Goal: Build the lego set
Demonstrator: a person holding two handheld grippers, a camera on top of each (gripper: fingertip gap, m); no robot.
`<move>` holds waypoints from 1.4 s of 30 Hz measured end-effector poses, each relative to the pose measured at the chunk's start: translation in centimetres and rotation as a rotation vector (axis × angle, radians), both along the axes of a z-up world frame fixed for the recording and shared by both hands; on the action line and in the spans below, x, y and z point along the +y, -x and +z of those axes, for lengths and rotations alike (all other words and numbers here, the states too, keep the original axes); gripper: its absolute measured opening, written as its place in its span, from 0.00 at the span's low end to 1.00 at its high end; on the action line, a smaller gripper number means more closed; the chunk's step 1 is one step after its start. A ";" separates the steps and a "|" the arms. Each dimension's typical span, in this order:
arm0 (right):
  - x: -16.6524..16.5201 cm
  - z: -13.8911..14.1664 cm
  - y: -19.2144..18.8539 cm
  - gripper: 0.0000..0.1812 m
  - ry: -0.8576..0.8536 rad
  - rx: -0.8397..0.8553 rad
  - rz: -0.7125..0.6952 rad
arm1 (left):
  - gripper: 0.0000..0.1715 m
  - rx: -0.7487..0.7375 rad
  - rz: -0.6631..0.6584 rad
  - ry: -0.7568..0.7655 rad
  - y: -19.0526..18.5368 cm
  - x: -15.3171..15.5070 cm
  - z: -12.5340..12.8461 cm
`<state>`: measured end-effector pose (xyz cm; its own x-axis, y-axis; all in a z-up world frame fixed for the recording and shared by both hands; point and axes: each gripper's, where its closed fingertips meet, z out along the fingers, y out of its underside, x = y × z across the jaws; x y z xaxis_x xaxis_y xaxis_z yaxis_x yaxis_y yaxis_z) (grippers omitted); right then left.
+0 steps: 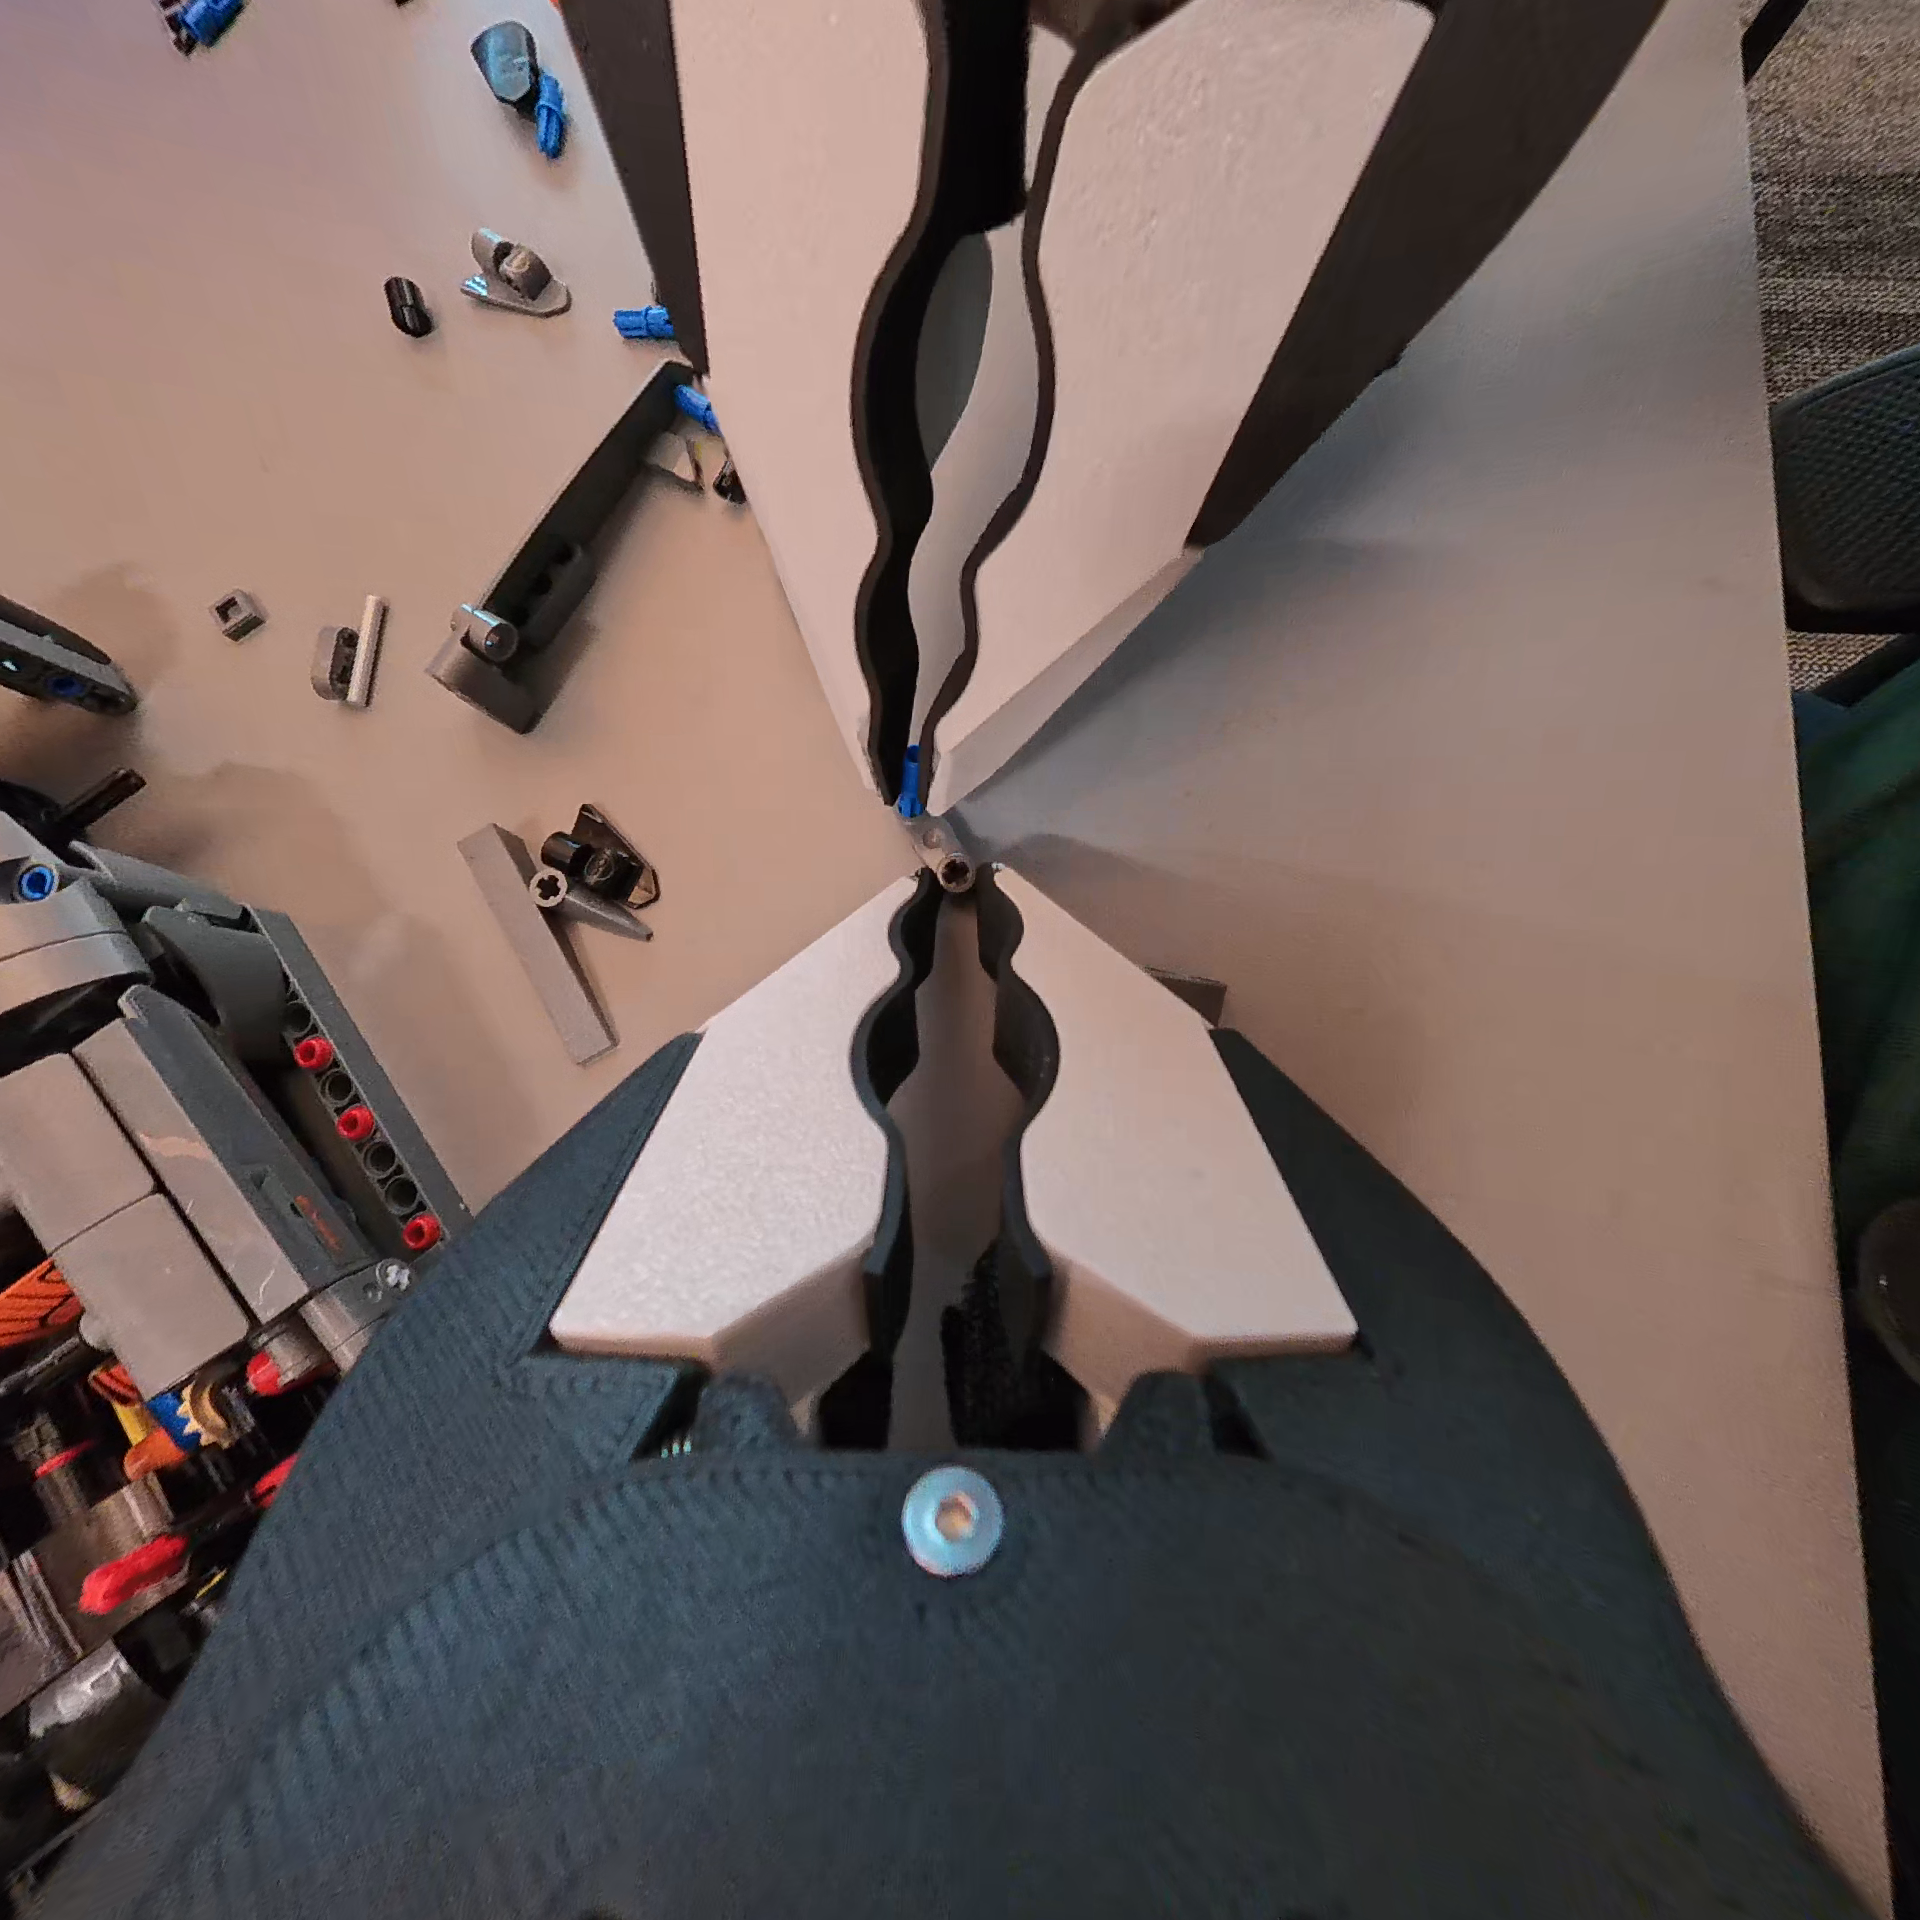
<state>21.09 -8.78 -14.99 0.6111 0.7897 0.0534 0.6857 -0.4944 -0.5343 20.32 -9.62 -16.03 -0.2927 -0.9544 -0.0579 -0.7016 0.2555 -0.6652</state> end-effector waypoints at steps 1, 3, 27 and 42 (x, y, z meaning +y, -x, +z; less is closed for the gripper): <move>0.0 0.0 0.0 0.01 0.013 -0.009 -0.013 | 0.03 -0.002 0.000 -0.001 0.0 0.0 0.0; 0.0 0.0 0.0 0.01 0.029 -0.021 -0.042 | 0.03 -0.004 0.001 -0.002 0.0 0.0 0.0; -0.2 -0.7 0.3 0.01 0.243 -0.023 -0.164 | 0.00 -0.018 -0.043 -0.006 -0.1 -0.9 -0.3; 0.4 2.2 -1.0 0.14 0.178 0.195 -0.230 | 0.01 -0.019 -0.033 0.009 -0.1 -0.8 -0.2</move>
